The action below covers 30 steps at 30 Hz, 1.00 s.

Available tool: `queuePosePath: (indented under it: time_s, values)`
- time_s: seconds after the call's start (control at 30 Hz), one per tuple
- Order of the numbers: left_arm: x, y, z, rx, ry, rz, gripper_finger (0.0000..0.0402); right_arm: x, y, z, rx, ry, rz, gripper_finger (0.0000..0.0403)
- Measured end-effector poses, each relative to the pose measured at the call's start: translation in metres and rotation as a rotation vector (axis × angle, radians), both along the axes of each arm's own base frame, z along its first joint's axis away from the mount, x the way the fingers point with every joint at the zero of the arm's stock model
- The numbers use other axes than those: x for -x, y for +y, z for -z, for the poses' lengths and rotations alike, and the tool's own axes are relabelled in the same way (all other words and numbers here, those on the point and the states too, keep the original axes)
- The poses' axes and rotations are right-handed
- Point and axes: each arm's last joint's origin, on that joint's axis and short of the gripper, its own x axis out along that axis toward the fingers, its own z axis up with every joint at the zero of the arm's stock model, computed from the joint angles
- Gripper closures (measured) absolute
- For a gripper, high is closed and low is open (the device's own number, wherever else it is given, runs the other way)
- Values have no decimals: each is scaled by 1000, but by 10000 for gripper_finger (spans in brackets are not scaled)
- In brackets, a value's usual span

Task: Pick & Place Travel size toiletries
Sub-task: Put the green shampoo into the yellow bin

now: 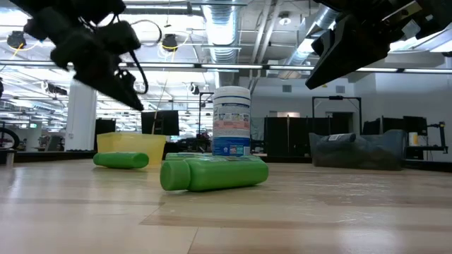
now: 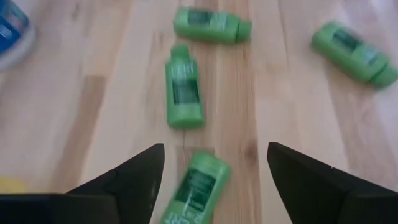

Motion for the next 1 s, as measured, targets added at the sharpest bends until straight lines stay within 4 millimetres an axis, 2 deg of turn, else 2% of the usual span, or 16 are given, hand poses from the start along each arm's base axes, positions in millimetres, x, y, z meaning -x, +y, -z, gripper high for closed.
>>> queuePosePath:
  time_s: [0.27, 0.57, 0.8, 1.0]
  values:
    - [-10, 3, 32, -44, 159, -8, 92, 0, 0, 0, 2, 0, -2, 402]
    - [-20, 6, 56, -18, 258, 27, 93, 0, 0, 0, 2, 0, -2, 402]
    - [-22, 6, 68, 0, 311, 28, 109, 0, 0, 0, 2, 0, -2, 402]
    - [-21, 6, 64, 8, 296, 33, 157, 0, 0, 0, -4, -1, 4, 402]
